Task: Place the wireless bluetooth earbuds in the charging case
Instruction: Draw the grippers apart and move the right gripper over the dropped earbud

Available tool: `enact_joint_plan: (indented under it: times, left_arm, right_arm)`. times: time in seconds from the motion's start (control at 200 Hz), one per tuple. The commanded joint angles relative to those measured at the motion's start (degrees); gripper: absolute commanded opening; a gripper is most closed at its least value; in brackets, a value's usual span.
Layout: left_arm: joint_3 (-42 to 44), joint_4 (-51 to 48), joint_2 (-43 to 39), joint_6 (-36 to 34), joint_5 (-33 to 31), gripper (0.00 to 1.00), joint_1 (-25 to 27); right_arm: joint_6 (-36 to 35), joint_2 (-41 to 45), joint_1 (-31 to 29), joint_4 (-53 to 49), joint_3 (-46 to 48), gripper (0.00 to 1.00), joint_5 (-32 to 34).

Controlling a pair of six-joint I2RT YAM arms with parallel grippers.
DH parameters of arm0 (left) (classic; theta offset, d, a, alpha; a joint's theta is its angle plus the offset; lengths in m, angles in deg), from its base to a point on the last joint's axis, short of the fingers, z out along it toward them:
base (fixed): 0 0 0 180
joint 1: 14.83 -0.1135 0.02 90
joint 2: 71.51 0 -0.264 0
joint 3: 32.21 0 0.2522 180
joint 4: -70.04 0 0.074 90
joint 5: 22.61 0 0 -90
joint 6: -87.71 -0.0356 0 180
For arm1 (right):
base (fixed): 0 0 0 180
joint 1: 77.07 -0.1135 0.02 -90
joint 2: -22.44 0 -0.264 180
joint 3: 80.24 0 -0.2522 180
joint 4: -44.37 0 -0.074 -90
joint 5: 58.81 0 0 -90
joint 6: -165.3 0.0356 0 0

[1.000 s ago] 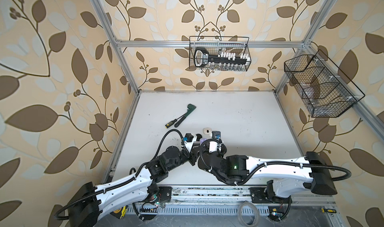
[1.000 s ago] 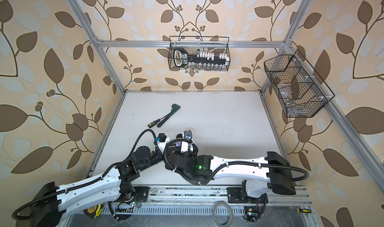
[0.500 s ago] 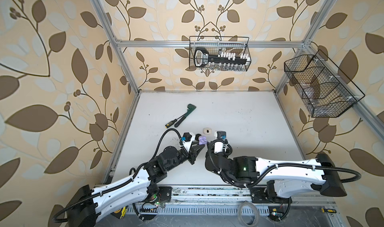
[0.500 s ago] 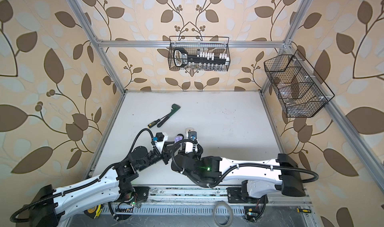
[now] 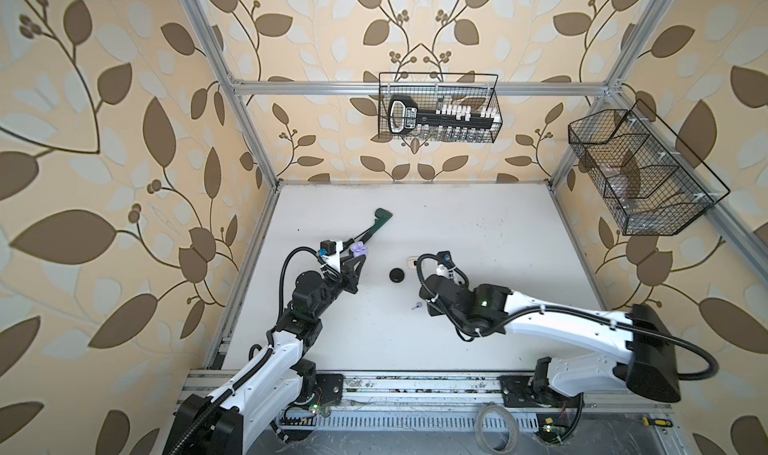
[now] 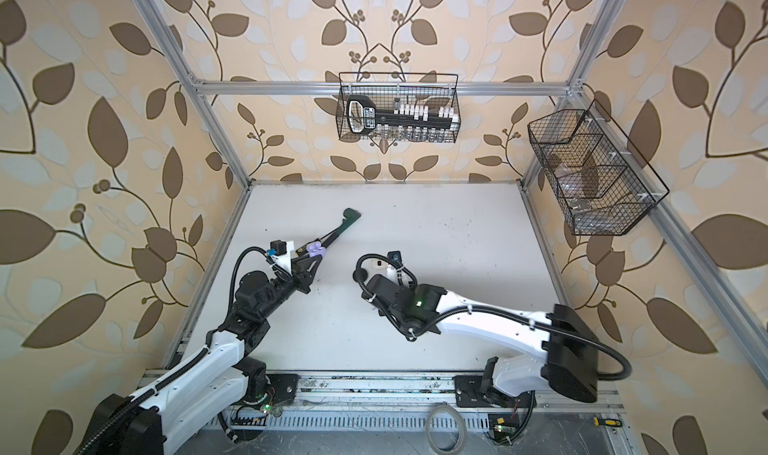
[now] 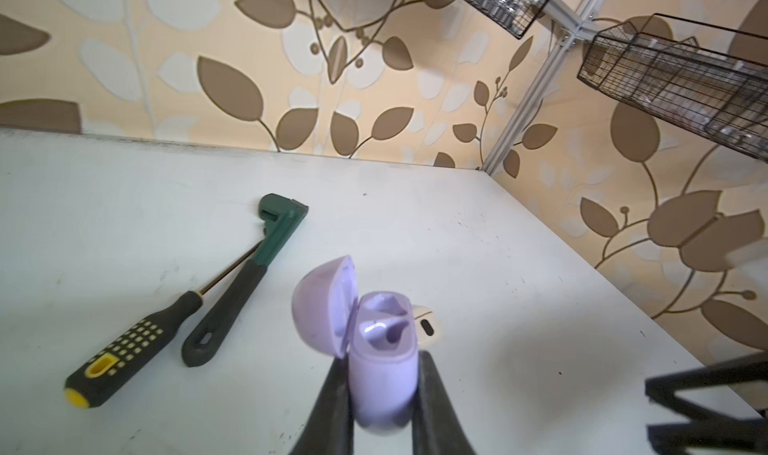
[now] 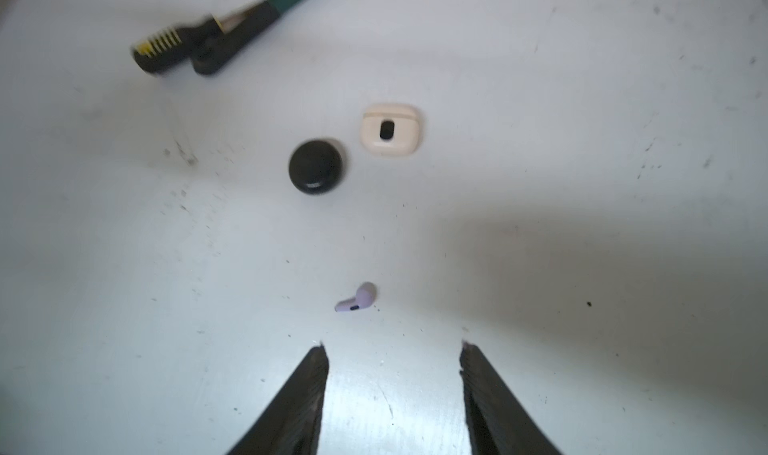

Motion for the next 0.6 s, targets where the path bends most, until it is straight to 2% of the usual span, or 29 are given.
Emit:
enact_joint_plan:
  times: [0.0, 0.095, 0.27, 0.595]
  left_arm:
    - [0.72, 8.48, -0.11, 1.17, 9.18, 0.00, -0.75]
    - [2.12, 10.53, -1.41, 0.66, 12.11, 0.00, -0.75]
    - [5.65, 13.08, -6.77, 0.38, 11.39, 0.00, -0.74]
    - [8.00, 12.94, -13.23, 0.57, 11.60, 0.00, -0.66]
  right_arm:
    - [-1.05, -5.02, 1.19, 0.51, -2.05, 0.60, -6.77]
    - [-0.62, -10.32, 1.71, 1.34, -4.20, 0.65, -6.72]
    - [-0.32, -18.84, 2.33, 0.25, -8.62, 0.64, -6.01]
    - [0.57, -23.56, 2.26, -0.10, -8.25, 0.63, -4.27]
